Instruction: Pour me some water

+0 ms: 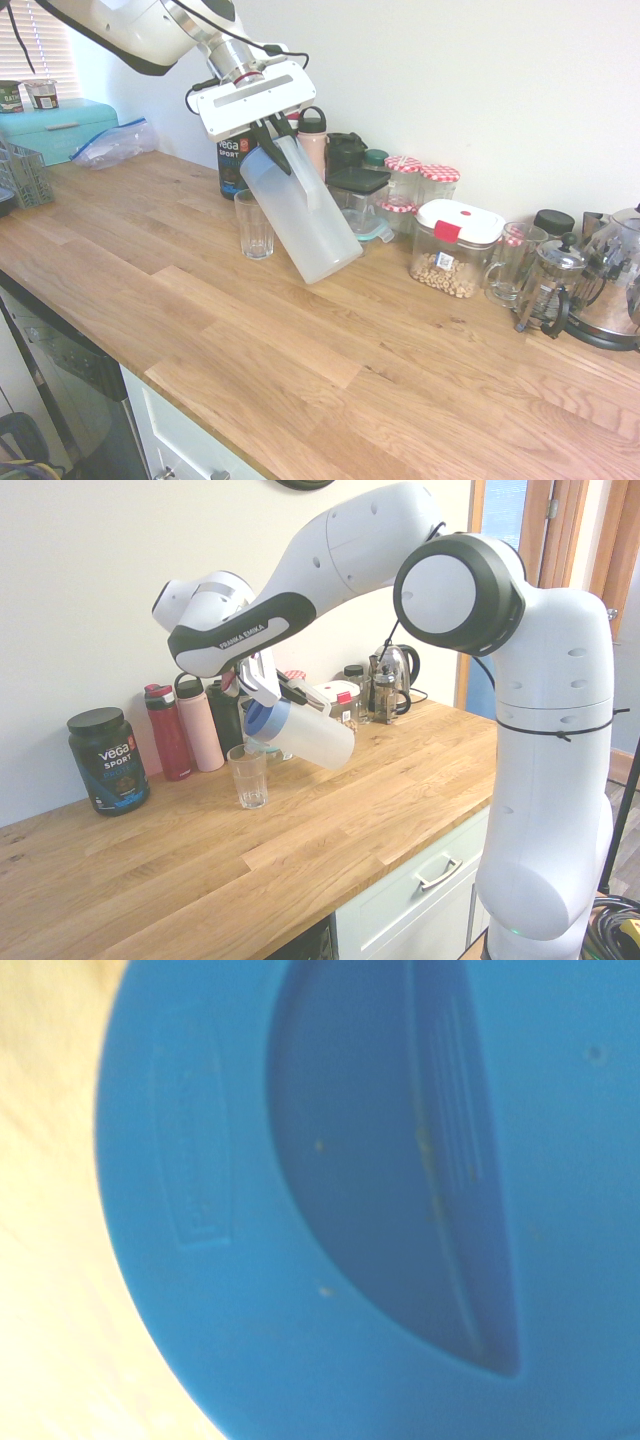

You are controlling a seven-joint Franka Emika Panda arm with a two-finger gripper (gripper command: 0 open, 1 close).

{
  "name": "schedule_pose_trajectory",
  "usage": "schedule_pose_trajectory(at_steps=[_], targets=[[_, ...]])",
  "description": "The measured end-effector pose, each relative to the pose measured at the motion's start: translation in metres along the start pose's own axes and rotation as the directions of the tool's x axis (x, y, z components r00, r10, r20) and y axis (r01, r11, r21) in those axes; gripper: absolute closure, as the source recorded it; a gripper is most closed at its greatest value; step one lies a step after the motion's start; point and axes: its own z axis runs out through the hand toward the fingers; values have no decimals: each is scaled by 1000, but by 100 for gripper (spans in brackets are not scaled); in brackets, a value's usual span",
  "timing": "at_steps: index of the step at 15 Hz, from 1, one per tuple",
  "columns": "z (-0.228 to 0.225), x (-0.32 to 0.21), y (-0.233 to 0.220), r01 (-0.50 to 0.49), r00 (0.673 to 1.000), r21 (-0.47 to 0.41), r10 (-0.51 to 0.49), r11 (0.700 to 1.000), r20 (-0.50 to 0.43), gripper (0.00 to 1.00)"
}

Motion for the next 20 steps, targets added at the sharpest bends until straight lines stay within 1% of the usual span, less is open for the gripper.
schedule_pose_trajectory(at_steps=[1,3,6,8,10,12,13,15,19,20], targets=[[-2,-9,22,-41,999,44,42,998,-20,100],[-3,-26,63,-134,989,137,142,982,-46,100],[11,-36,93,-274,960,243,280,931,7,100],[37,-43,129,-366,928,288,370,885,43,100],[74,-63,171,-464,882,333,463,821,88,100],[107,-88,201,-550,828,381,546,744,129,100],[120,-96,208,-586,799,404,583,702,147,100],[137,-102,209,-645,741,456,647,613,178,100],[152,-90,196,-705,628,557,752,440,201,100],[158,-89,193,-711,608,570,768,413,202,100]])
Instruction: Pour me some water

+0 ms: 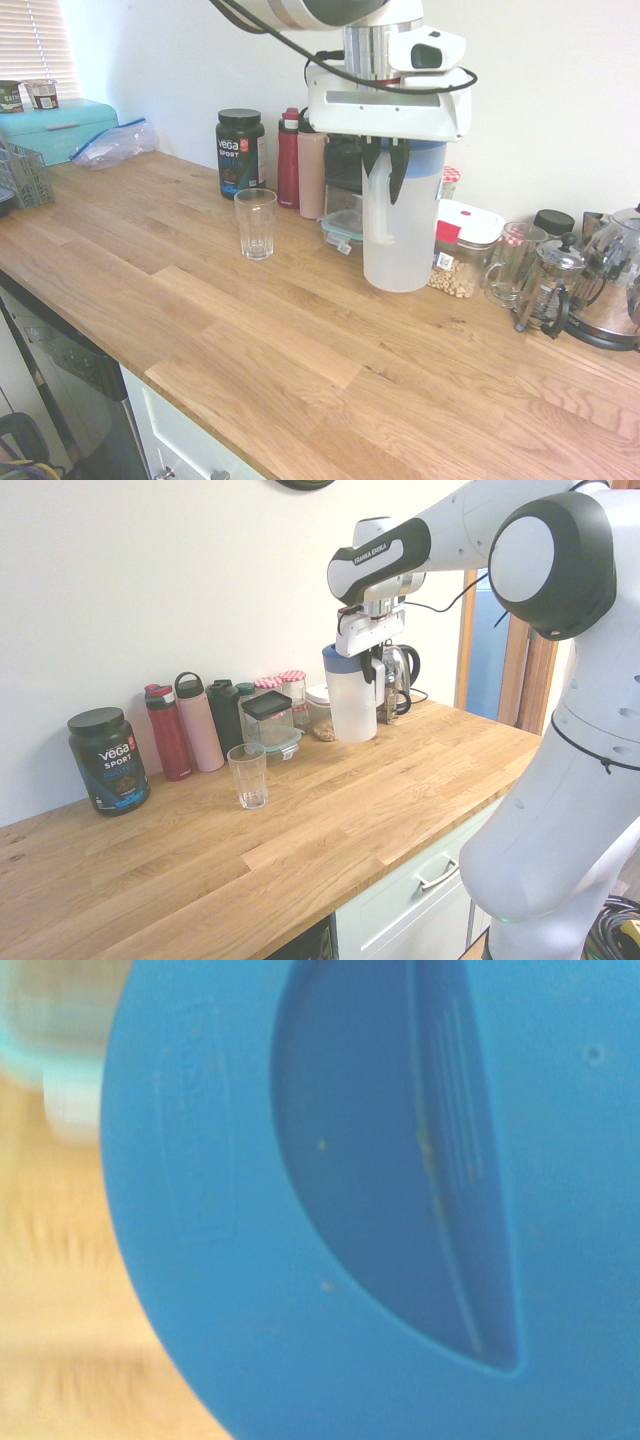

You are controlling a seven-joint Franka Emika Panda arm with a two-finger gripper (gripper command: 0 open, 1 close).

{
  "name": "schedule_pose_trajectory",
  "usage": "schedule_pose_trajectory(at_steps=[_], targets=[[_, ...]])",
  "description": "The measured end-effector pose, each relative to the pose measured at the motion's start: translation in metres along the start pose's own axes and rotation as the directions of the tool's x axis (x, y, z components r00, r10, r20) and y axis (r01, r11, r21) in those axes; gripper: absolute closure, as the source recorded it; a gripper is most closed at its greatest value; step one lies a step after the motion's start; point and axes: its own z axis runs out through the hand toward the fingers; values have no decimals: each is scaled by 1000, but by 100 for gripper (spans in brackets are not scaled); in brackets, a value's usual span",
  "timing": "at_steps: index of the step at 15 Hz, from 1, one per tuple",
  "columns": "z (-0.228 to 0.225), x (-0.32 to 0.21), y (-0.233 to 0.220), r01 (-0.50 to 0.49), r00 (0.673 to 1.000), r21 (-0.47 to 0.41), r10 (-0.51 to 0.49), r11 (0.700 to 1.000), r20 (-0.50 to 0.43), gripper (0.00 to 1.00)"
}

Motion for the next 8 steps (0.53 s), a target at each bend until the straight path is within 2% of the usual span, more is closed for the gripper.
schedule_pose_trajectory(at_steps=[3,8], targets=[[23,-10,18,-27,999,-13,27,1000,27,100],[36,-26,34,-39,998,-26,40,999,52,100]])
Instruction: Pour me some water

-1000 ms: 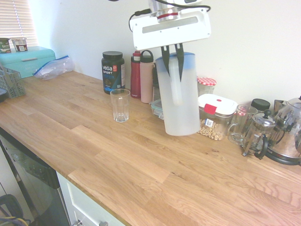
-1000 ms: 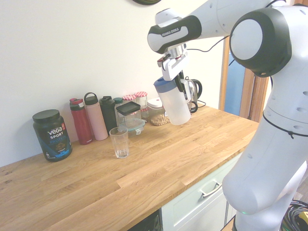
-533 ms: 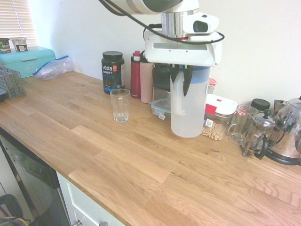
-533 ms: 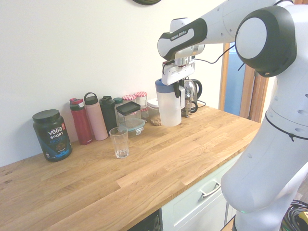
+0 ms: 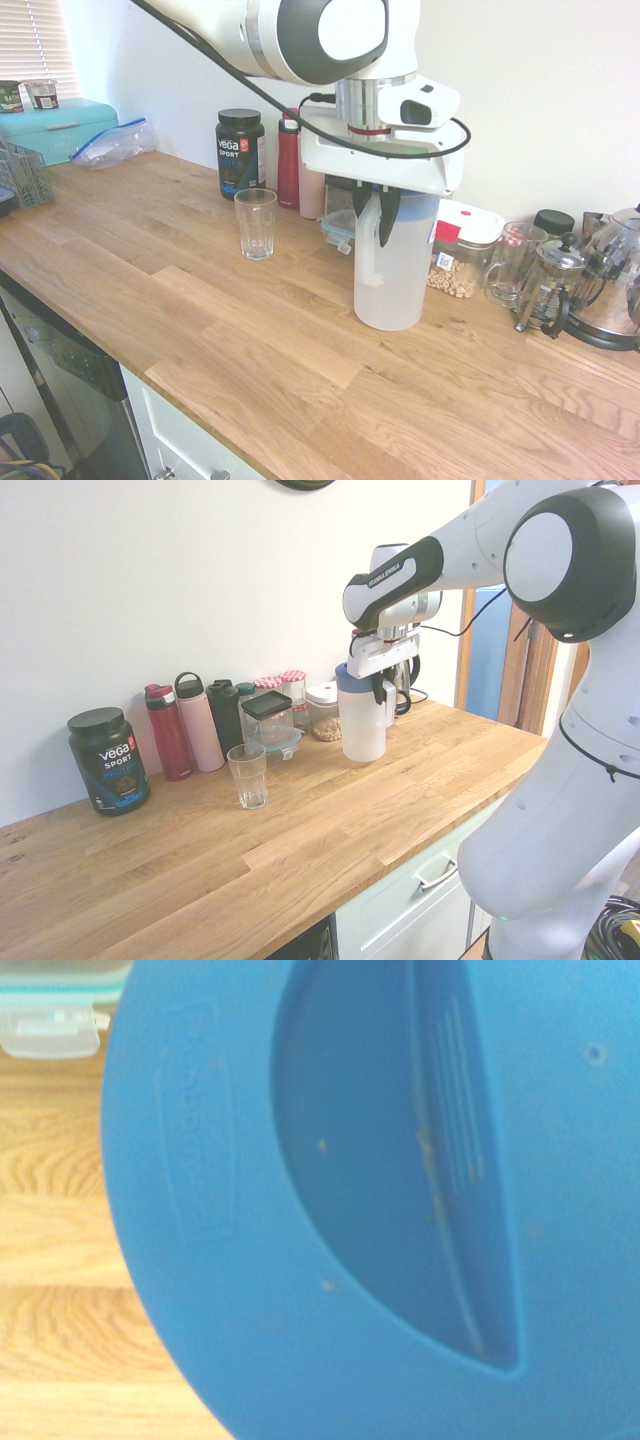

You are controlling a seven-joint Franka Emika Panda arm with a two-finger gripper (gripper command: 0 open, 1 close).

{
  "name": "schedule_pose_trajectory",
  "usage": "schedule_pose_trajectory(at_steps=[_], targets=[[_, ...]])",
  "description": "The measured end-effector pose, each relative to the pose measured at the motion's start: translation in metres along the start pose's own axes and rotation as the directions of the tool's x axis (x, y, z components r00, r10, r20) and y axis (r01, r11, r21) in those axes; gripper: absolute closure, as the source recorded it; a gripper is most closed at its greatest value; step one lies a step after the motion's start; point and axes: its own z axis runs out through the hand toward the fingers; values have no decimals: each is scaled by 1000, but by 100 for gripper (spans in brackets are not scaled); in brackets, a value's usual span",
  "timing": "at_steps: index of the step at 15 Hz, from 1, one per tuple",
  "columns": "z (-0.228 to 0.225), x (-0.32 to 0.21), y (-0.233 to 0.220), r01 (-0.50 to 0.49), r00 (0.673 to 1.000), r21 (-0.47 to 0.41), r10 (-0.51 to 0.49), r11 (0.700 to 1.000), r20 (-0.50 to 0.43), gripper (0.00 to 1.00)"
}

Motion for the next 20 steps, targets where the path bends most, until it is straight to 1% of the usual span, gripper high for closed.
schedule_pose_trajectory(at_steps=[4,5,16,20], targets=[[9,-4,2,1,1000,-10,-1,1000,16,100],[12,-5,3,2,1000,-13,-1,1000,21,0],[13,-4,18,-18,1000,-18,19,1000,21,0],[-2,-6,33,-28,1000,-26,28,999,-5,0]])
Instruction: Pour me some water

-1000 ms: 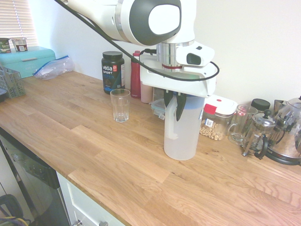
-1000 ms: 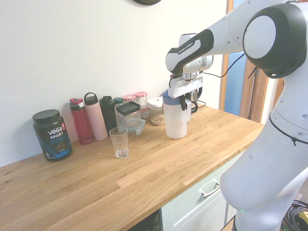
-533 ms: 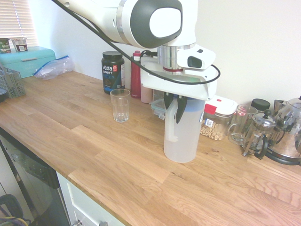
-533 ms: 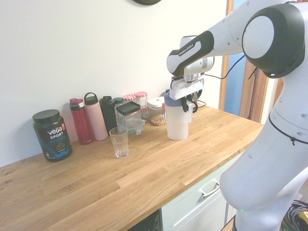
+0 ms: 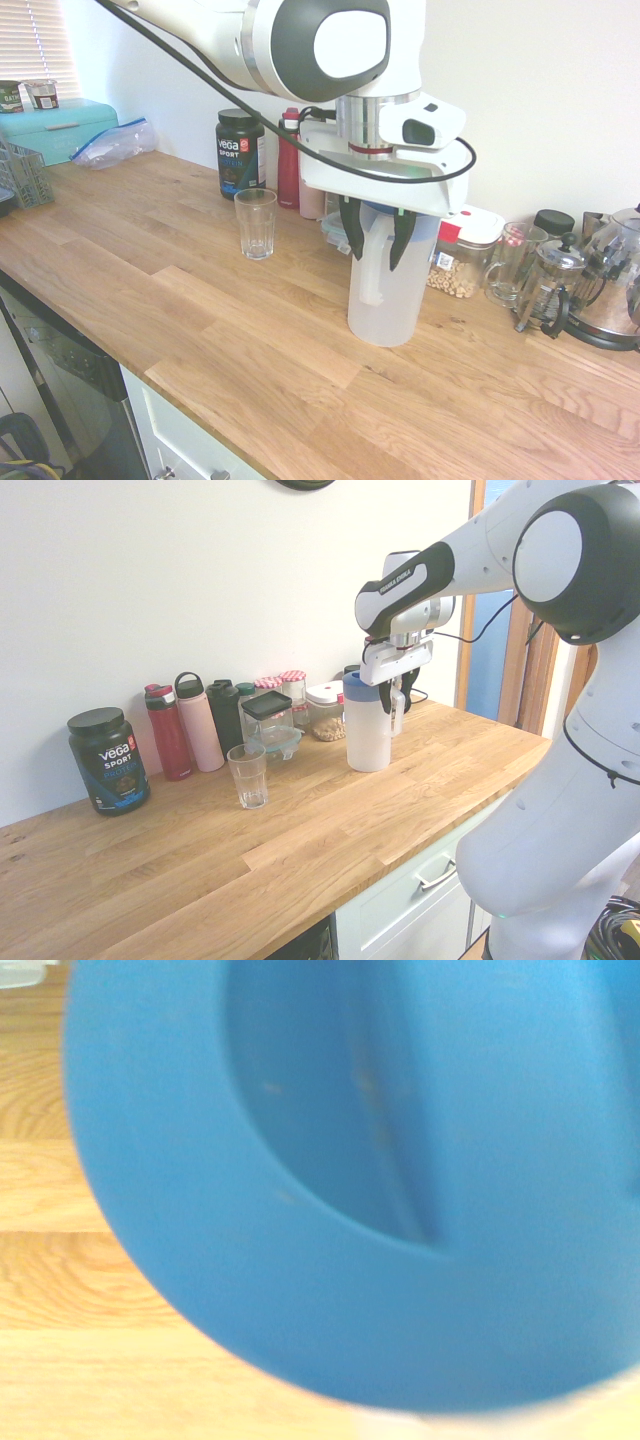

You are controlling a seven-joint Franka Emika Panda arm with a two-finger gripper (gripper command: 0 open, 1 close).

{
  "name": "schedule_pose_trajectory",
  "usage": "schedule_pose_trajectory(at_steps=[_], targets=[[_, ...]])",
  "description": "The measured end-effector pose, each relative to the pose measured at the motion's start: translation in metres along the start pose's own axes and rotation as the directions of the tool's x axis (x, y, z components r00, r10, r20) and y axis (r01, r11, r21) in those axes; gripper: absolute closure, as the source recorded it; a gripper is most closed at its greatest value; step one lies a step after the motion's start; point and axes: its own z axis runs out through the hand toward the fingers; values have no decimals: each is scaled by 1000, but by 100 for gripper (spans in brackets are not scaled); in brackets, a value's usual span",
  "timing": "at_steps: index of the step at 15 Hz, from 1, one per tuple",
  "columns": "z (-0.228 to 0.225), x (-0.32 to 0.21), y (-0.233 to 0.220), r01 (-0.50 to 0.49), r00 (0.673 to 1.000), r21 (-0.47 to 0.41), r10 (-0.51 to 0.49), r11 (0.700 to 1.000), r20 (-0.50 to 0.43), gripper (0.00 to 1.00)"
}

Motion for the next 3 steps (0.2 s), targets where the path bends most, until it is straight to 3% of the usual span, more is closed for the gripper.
schedule_pose_trajectory(at_steps=[3], targets=[[-32,-17,19,12,1000,-40,-12,999,-1,0]])
